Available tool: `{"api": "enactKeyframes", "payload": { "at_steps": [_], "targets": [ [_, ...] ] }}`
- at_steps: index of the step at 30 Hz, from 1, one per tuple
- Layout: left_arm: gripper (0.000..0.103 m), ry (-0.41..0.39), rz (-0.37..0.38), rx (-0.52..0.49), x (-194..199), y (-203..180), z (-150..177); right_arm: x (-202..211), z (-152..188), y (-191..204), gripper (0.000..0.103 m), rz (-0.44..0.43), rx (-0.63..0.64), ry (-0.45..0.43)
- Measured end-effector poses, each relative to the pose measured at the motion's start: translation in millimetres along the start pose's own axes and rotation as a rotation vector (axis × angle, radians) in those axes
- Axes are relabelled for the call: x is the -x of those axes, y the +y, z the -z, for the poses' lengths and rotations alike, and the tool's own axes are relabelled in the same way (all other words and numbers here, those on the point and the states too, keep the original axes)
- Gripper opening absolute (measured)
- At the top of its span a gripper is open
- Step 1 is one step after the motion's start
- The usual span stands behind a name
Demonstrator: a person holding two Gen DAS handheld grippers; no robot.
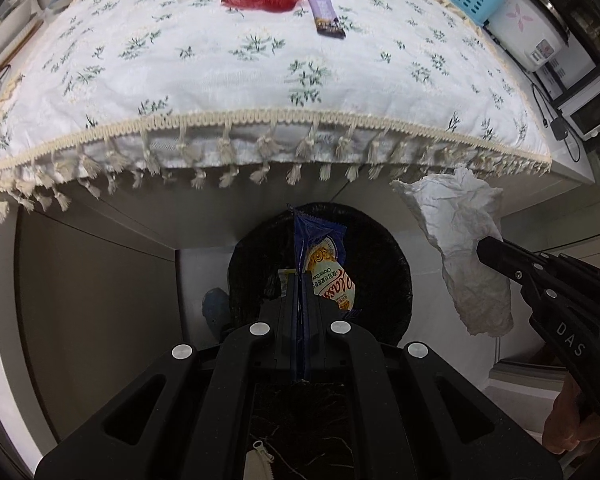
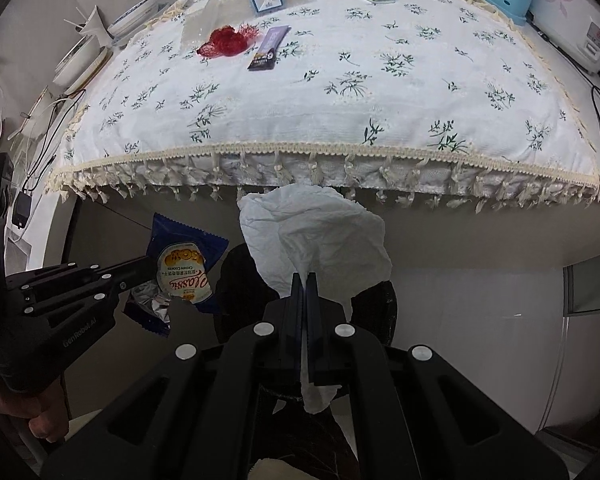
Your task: Collect trash
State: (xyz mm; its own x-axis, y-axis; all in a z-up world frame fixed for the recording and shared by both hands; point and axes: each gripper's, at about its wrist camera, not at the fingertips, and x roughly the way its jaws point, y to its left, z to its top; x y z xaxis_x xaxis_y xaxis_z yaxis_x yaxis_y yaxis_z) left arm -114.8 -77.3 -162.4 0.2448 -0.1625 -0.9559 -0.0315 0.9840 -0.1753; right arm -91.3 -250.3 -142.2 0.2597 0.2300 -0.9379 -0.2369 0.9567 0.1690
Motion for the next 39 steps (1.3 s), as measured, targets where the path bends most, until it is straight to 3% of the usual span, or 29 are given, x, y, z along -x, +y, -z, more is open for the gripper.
{"api": "enactKeyframes", "payload": {
  "at_steps": [19, 39],
  "targets": [
    [0.001, 0.061, -0.018, -0.005, -73.7, -3.0, 7.6, -73.8, 24.6, -6.9, 0.001, 0.022, -0.014, 0.116],
    [0.001, 0.153, -0.039, -0.076, -155.9, -22.9, 11.7, -94.6, 44.6, -41.5, 0.000, 0.063, -0.108, 0.165]
  ]
}}
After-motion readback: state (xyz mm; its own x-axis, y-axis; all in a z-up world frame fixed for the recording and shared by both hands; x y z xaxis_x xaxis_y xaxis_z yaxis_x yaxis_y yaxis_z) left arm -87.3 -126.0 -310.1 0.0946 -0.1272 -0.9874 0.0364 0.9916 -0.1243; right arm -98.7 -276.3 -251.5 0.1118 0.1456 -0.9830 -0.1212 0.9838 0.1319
